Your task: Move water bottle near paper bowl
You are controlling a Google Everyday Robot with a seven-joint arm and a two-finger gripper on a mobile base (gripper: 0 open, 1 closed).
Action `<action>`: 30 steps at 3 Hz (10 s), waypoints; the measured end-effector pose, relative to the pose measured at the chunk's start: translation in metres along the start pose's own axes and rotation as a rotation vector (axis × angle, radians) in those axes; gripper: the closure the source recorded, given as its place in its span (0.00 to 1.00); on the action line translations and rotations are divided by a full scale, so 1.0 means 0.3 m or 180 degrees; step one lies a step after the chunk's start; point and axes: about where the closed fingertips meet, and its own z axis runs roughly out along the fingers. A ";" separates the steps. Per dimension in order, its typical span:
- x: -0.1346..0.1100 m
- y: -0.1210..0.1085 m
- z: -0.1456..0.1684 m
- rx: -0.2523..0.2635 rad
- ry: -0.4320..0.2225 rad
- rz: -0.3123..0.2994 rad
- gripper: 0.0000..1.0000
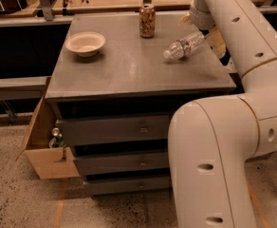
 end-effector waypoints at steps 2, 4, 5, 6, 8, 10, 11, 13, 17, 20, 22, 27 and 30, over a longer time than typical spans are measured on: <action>-0.031 -0.057 0.109 -0.0059 -0.0002 -0.0275 0.18; -0.080 -0.073 0.164 -0.0042 -0.0167 -0.0512 0.64; -0.102 -0.068 0.164 0.0009 -0.0301 -0.0537 0.88; -0.122 -0.125 0.051 0.0355 -0.0415 -0.0493 1.00; -0.281 -0.290 -0.175 0.1148 -0.0981 -0.0446 1.00; -0.345 -0.340 -0.169 0.1361 -0.1378 -0.0139 1.00; -0.380 -0.395 -0.193 0.1456 -0.1395 -0.0135 1.00; -0.518 -0.456 -0.216 0.1504 -0.1688 -0.0238 1.00; -0.665 -0.473 -0.278 0.1928 -0.1586 -0.0288 1.00; -0.740 -0.436 -0.274 0.2059 -0.1556 -0.0348 1.00; -0.799 -0.547 -0.235 0.2198 -0.1599 -0.0572 1.00; -0.900 -0.593 -0.102 0.1844 -0.1819 -0.0740 0.00; -0.704 -0.556 -0.187 0.1870 -0.1477 -0.0347 0.00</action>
Offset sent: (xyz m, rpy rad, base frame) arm 0.0845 -0.0023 0.0002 -0.0634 0.1119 0.1068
